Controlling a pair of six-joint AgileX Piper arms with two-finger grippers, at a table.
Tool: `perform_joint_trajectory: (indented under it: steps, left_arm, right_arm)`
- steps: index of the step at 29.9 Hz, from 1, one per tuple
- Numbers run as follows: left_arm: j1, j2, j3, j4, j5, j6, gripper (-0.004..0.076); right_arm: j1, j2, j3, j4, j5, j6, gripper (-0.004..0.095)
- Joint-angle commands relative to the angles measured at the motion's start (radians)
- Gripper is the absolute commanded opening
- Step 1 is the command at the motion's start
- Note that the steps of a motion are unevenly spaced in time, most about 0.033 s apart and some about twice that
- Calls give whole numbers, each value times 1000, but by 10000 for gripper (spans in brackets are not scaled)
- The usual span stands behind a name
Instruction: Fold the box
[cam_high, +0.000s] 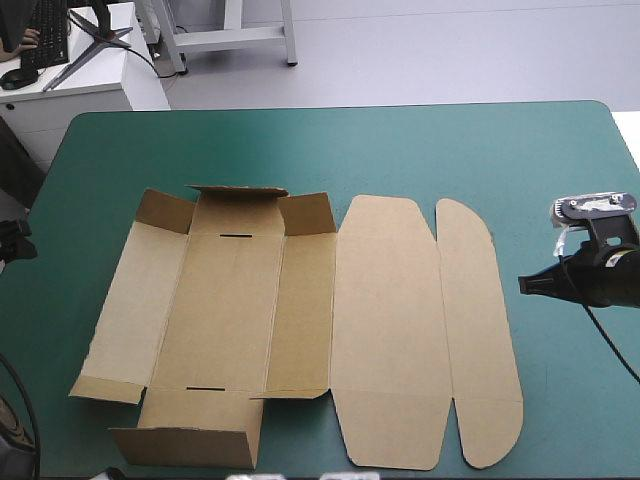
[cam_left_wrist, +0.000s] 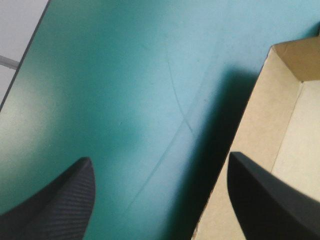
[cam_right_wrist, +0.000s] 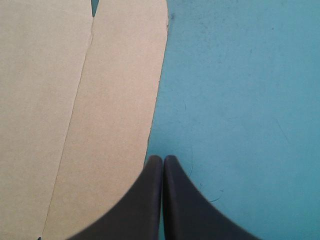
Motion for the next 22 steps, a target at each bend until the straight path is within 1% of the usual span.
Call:
perform_joint_trajectory:
  steps: [1, 6, 12, 15, 18, 22]
  left_arm:
    - [2, -27, 18, -24, 40, 48, 535]
    - [2, -27, 140, -46, 40, 151, 535]
    - [2, -27, 297, -162, 40, 326, 535]
    - [2, -27, 373, -171, 37, 382, 535]
    - [2, -27, 413, -171, 36, 447, 535]
    - [2, -27, 417, -192, 29, 466, 535]
  right_arm:
    - [-5, -13, -25, 13, -41, -15, -15]
    - [-5, -13, -25, 13, -41, -24, -15]
    - [-5, -13, -25, 21, -41, -23, -15]
    - [-5, -13, -25, 21, -41, -23, -15]
    - [-5, -13, -25, 21, -41, -23, -15]
    - [-5, -13, -25, 21, -41, -23, -15]
